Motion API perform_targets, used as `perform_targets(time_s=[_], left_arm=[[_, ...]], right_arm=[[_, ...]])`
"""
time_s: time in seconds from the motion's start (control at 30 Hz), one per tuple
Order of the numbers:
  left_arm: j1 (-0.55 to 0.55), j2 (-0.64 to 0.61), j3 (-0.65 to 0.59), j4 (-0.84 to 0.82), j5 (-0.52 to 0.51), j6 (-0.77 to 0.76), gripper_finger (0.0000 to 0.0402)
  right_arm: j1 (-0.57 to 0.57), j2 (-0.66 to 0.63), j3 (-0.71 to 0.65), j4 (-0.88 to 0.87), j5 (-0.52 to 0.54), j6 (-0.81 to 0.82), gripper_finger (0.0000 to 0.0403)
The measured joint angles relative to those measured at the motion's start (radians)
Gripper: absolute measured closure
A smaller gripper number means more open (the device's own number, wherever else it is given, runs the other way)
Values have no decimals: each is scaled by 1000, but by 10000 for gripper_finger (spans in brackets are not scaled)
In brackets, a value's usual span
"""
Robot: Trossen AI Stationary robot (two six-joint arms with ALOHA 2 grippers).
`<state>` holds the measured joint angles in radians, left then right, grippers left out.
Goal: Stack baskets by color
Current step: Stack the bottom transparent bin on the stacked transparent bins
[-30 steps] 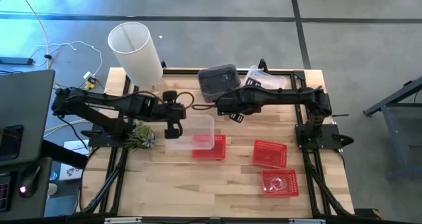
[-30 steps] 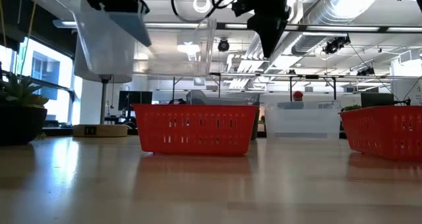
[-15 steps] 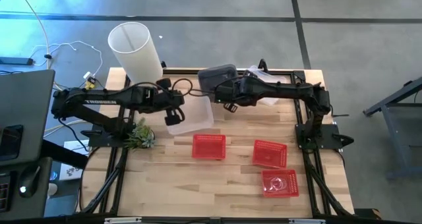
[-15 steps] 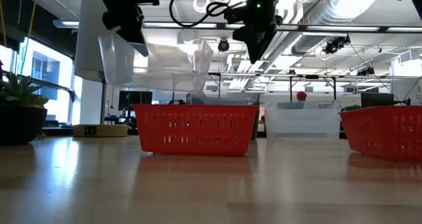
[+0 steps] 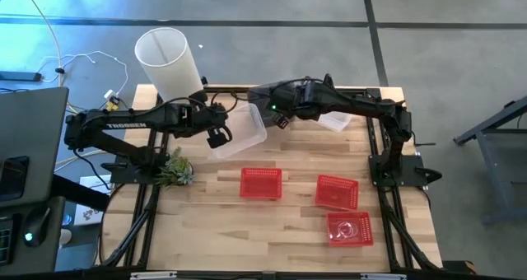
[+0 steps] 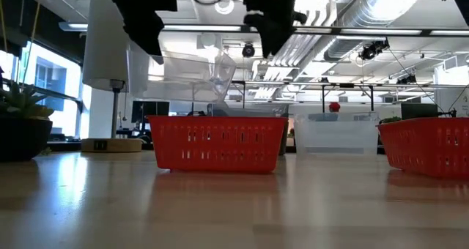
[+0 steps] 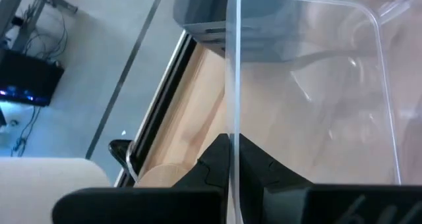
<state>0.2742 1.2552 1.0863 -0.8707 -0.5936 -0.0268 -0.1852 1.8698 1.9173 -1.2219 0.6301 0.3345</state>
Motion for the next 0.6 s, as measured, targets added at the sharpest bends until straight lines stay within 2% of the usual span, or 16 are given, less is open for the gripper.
perform_targets(time_s=[0.23, 0.4, 0.6], left_arm=[[9, 0, 0, 12, -38, -41, 401], [9, 1, 0, 69, -54, -53, 401], [9, 1, 0, 114, -53, -83, 401]], right_arm=[[0, -1, 110, 38, -97, -94, 249], [0, -1, 118, 99, -137, -182, 249], [0, -1, 118, 160, -190, -186, 249]])
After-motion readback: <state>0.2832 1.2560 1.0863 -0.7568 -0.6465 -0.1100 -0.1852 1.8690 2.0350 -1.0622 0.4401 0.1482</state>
